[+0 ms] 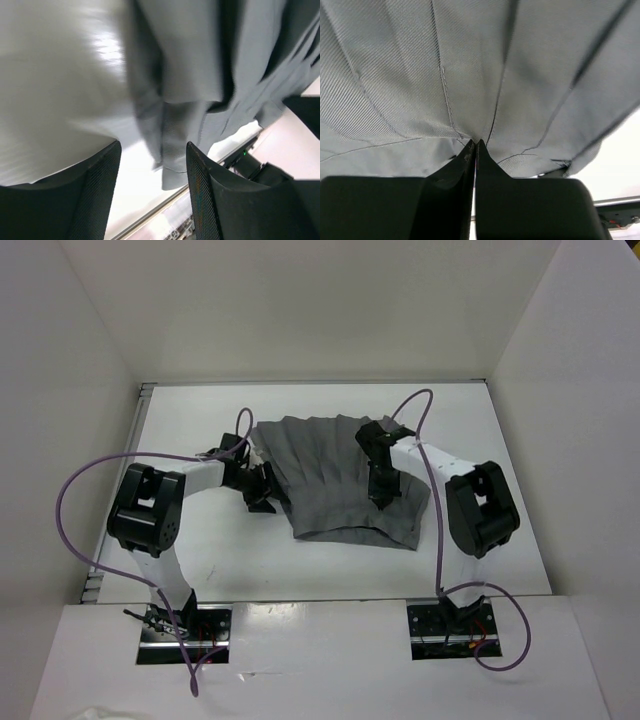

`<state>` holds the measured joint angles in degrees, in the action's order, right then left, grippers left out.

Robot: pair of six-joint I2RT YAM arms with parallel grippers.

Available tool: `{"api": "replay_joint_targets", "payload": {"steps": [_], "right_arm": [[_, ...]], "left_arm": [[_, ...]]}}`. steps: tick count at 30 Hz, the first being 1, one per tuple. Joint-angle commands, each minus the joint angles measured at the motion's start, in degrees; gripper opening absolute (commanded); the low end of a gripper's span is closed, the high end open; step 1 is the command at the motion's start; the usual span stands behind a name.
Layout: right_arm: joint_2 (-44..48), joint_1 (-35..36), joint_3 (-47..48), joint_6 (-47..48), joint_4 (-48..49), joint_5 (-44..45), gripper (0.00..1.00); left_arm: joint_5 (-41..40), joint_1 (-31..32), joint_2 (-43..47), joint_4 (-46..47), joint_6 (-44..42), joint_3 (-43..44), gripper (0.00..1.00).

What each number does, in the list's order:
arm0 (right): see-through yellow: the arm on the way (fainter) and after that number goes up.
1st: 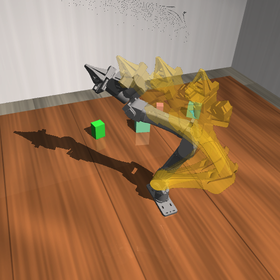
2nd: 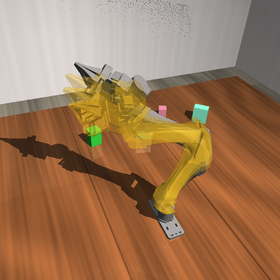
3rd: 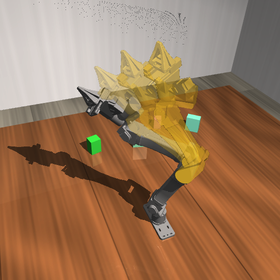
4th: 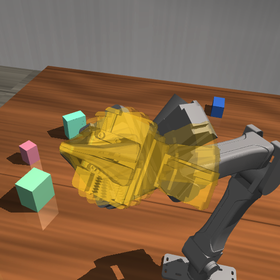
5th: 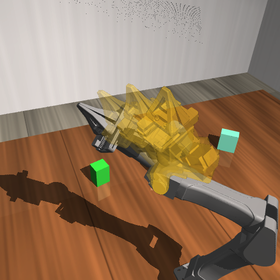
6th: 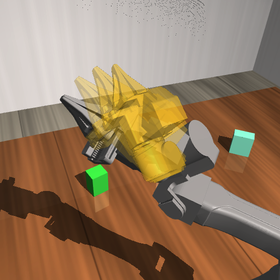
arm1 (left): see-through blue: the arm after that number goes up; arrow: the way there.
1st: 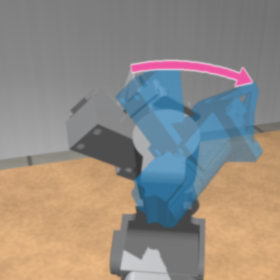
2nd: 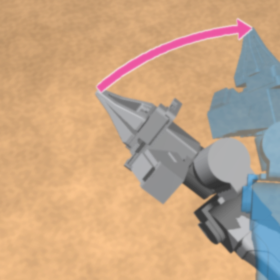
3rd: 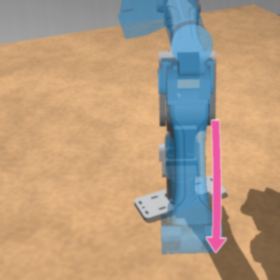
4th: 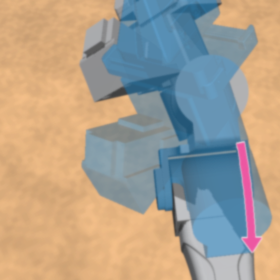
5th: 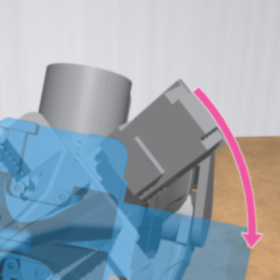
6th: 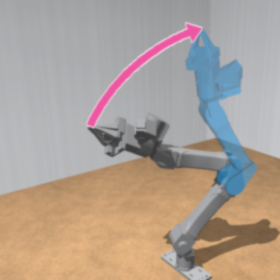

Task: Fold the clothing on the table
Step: Move the skirt to the center of the board

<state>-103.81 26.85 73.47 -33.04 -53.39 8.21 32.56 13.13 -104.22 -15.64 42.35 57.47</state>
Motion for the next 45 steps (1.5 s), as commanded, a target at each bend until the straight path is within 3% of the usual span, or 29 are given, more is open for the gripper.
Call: {"api": "replay_joint_targets", "payload": {"steps": [1, 5, 10, 11, 12, 16, 19, 21, 24, 25, 27, 34, 40, 45], "right_arm": [[6.9, 0.5, 1.3, -1.7, -2.2, 5.4, 0.00], [12.8, -0.7, 4.9, -7.2, -11.5, 15.8, 0.00], [12.8, -5.7, 1.2, -8.1, -15.3, 17.7, 0.03], [12.1, -5.7, 0.5, -8.1, -15.3, 17.0, 0.14], [10.6, -5.7, -0.1, -7.1, -14.5, 16.3, 0.47], [10.0, -5.7, 2.3, -7.0, -14.5, 15.5, 0.60], [10.0, -5.1, 7.0, -5.4, -14.2, 15.1, 0.60], [7.8, -5.1, 7.7, -2.7, -11.5, 9.7, 0.60], [2.7, -3.4, 7.0, 0.2, -6.0, 5.0, 0.44], [-1.5, -2.3, 7.0, 0.7, -4.4, 3.8, 0.34], [-5.2, -1.1, 6.4, 1.4, -2.2, -0.2, 0.27], [-16.8, 2.3, 8.2, 3.9, 4.1, -12.6, 0.27], [-23.9, 3.4, 20.5, 4.7, 7.6, -23.2, 0.27], [-25.0, -0.5, 25.6, -0.4, 14.8, -30.0, 0.27]], "left_arm": [[-1.4, -2.2, 2.9, -1.5, -0.7, -0.3, 0.62], [-1.4, -2.2, 3.4, -1.5, -0.7, -0.3, 0.62], [-0.9, -2.2, 2.8, -1.0, -0.7, -0.3, 0.62], [-0.9, -2.2, 2.1, -1.0, -1.3, -0.3, 0.62], [-0.1, -2.2, 2.1, -1.0, -1.3, -0.3, 0.62], [0.4, 0.1, 1.6, -2.1, -1.9, 1.1, 0.62], [2.0, 1.5, 2.9, -2.1, -1.3, 1.2, 0.62], [2.0, 1.5, 2.9, -2.1, -1.3, 2.6, 0.62], [2.0, 1.5, 1.0, -2.1, -0.8, 4.6, 0.62], [2.0, 1.5, 0.4, -2.1, -0.8, 5.3, 0.62], [2.0, 1.5, 0.4, -2.1, -0.2, 5.3, 0.62], [0.8, 1.5, 2.4, -2.1, -0.2, 5.3, 0.62], [0.2, -2.5, 4.1, -3.3, -0.2, 7.1, 0.62], [-0.9, -4.9, 7.6, -6.1, -0.8, 8.7, 0.62]]}}
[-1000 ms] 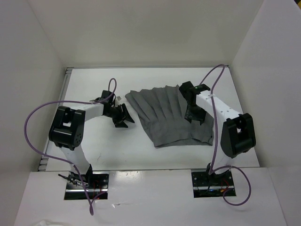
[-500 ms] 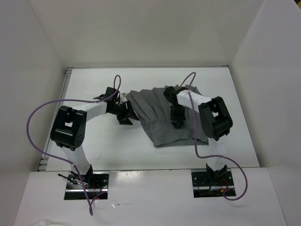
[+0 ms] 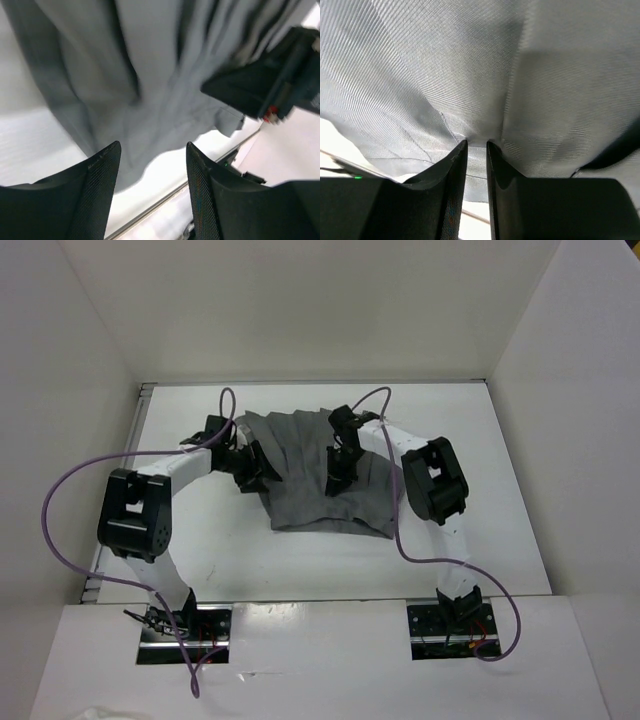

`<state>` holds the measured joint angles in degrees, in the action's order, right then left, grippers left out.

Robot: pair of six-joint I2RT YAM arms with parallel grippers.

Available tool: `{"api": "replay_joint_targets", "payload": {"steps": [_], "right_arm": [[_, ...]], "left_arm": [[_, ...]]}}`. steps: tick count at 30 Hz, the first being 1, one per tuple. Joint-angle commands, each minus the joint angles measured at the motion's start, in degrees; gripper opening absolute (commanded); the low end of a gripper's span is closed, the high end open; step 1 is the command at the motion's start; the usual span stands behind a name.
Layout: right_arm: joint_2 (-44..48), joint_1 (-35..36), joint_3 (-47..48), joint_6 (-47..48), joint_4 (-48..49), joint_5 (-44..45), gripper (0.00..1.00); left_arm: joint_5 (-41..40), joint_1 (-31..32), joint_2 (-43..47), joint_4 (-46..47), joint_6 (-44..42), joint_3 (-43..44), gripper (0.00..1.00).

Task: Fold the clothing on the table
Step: Move the skirt to the center of the board, then flatten the skirt out

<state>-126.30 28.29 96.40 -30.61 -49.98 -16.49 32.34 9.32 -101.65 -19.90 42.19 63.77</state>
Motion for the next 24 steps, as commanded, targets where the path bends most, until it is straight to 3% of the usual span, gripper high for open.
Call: {"api": "replay_joint_targets", "payload": {"steps": [1, 8, 11, 15, 24], "right_arm": [[-3.0, -1.9, 4.2, -2.8, 11.9, -5.8, 0.27], [-6.4, -4.1, 9.7, -4.5, 14.9, -8.3, 0.27], [-7.2, -4.1, 11.8, -5.2, 16.5, -8.9, 0.27], [-5.5, -4.1, 12.6, -5.2, 16.5, -9.8, 0.28], [3.6, -4.7, 9.2, -6.5, 15.9, -8.1, 0.36]], "left_arm": [[-1.3, -1.1, 5.7, -2.3, -0.6, 1.9, 0.62], [-11.4, -5.4, 17.7, -2.9, 5.7, -7.9, 0.46], [-12.2, -6.0, 19.7, -2.3, 6.9, -12.3, 0.41], [-7.3, -6.0, 16.7, 2.4, 8.0, -15.3, 0.38], [-4.3, -6.0, 6.6, 9.1, 11.4, -15.3, 0.38]]}}
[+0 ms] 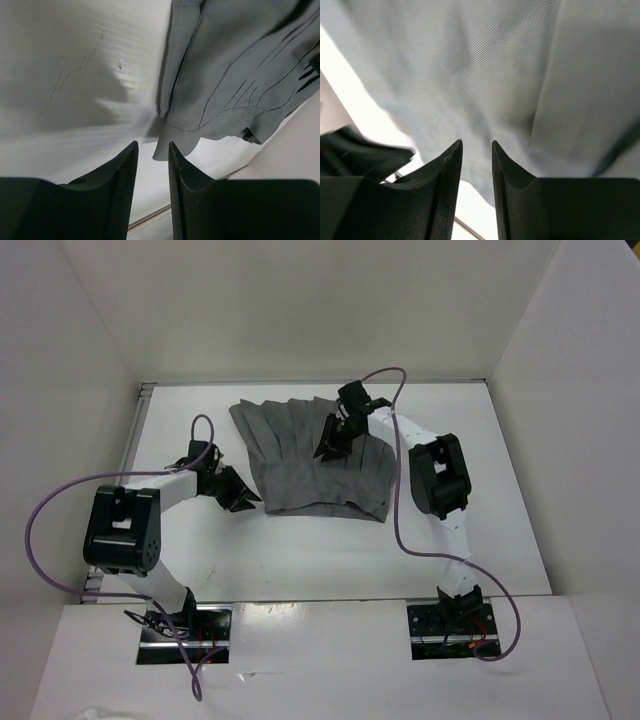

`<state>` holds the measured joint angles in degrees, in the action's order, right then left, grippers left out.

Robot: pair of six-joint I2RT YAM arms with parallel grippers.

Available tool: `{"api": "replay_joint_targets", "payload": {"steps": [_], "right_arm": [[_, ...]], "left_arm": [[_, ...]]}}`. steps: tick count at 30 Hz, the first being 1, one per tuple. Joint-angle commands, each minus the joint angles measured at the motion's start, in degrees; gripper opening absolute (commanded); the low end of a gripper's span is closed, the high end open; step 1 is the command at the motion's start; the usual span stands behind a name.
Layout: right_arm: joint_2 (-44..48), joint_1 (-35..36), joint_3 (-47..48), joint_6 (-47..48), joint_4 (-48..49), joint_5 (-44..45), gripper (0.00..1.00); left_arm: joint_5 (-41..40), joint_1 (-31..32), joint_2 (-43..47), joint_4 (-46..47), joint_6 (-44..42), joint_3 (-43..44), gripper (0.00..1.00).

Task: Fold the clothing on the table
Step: Flatten the skirt out

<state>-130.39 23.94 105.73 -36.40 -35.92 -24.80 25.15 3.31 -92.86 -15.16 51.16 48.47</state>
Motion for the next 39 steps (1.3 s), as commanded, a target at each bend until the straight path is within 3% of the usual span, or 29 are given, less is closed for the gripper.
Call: {"api": "replay_joint_targets", "payload": {"steps": [1, 19, 27, 28, 30, 32, 34, 37, 39], "right_arm": [[9.3, -0.8, -1.0, -0.7, 1.8, 0.8, 0.36], [16.1, -6.3, -11.1, -1.2, 1.8, 3.3, 0.37], [20.6, -7.5, -17.4, -1.2, 1.3, 4.0, 0.39], [21.7, -7.5, -18.6, -1.2, 1.3, 4.8, 0.39], [25.5, -8.9, -22.8, -1.8, 1.3, 6.3, 0.39], [28.2, -10.5, -25.6, -1.8, 0.2, 7.7, 0.39], [31.3, -12.6, -28.9, -1.8, -3.4, 9.7, 0.41], [34.3, -14.0, -31.7, -1.1, -9.5, 15.1, 0.53], [34.9, -14.0, -32.6, -1.1, -11.5, 19.3, 0.53]], "left_arm": [[4.4, 0.0, -3.0, 4.3, 3.0, 0.0, 0.38], [9.7, 0.0, -7.0, 9.1, 5.2, -3.4, 0.38], [11.3, 2.9, -13.8, 13.8, 8.6, -2.2, 0.38], [11.3, 2.9, -14.6, 14.4, 9.3, -2.2, 0.36], [11.3, 3.5, -15.4, 14.4, 9.3, -1.7, 0.25], [11.3, 3.5, -15.9, 14.4, 9.3, -1.1, 0.00], [10.8, 3.5, -15.1, 12.3, 8.6, -0.4, 0.00], [10.8, 3.5, -11.5, 9.5, 6.7, 0.9, 0.00], [9.7, 2.9, -9.0, 6.2, 4.8, 2.6, 0.00]]}}
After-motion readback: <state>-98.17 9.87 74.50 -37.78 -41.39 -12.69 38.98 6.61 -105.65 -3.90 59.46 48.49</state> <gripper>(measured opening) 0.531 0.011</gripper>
